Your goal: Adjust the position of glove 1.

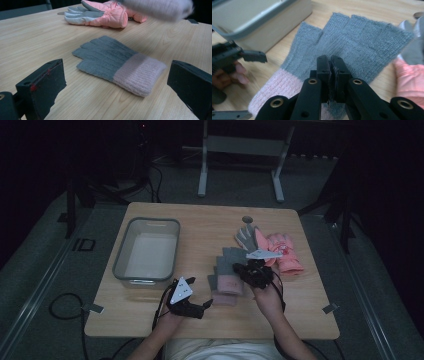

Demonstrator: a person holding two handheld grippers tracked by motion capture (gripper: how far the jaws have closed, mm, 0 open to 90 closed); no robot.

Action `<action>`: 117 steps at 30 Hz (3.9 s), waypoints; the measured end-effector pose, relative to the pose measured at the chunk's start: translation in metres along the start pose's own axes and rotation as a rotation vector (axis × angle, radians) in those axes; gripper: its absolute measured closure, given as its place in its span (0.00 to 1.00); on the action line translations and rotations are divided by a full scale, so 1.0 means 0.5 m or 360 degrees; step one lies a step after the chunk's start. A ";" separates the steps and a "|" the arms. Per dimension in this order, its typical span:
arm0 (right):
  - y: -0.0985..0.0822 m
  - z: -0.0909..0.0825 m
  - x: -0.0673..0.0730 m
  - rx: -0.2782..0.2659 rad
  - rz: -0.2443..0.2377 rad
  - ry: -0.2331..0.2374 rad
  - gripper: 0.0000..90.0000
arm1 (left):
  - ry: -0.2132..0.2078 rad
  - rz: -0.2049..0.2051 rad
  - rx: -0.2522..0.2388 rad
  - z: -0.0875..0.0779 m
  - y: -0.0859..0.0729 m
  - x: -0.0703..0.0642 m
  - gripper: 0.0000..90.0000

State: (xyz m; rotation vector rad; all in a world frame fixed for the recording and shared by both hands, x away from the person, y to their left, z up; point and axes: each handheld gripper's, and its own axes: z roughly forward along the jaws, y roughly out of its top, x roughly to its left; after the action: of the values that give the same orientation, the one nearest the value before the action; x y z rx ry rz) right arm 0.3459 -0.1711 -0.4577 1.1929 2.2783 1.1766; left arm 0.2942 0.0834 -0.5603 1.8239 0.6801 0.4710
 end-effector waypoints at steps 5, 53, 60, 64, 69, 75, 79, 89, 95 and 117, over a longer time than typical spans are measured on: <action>-0.021 0.036 0.003 0.0074 0.0000 0.0013 0.95 | -0.0006 -0.0005 0.0000 -0.001 0.000 0.001 0.01; -0.090 0.134 -0.013 0.0275 0.0039 0.0124 0.88 | 0.0002 -0.0022 0.0007 -0.001 0.000 0.004 0.01; -0.050 0.084 -0.061 0.0159 -0.0017 0.0065 0.79 | 0.0152 0.0011 0.0141 -0.006 0.020 0.009 0.01; -0.037 0.069 -0.087 0.0136 -0.0025 0.0016 0.76 | 0.0083 -0.0107 0.0141 -0.011 0.036 0.017 0.02; -0.013 0.067 -0.108 0.0119 -0.0068 0.0003 0.66 | -0.0130 -0.0030 0.0230 0.001 0.073 -0.005 0.07; -0.001 0.106 -0.109 0.0176 -0.0074 0.0033 0.61 | -0.0278 0.0231 0.0314 0.039 0.094 -0.040 0.21; -0.010 0.140 -0.109 0.0225 -0.0024 0.0040 0.59 | -0.0316 0.0405 0.0395 0.066 0.091 -0.051 0.34; -0.045 0.193 -0.108 0.0326 -0.0022 -0.0023 0.50 | -0.0326 0.0612 0.0506 0.096 0.063 -0.060 0.39; -0.050 0.199 -0.121 0.0343 0.0049 0.0014 0.47 | -0.0283 0.0702 0.0522 0.102 0.054 -0.072 0.43; -0.041 0.192 -0.098 0.0368 0.0023 0.0097 0.85 | -0.0236 0.0651 0.0520 0.107 0.065 -0.054 0.80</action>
State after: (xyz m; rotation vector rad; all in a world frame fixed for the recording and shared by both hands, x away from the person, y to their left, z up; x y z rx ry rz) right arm 0.4215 -0.1661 -0.5371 1.2713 2.5101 0.9867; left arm 0.3136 0.0192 -0.5480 2.2969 0.2887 0.5048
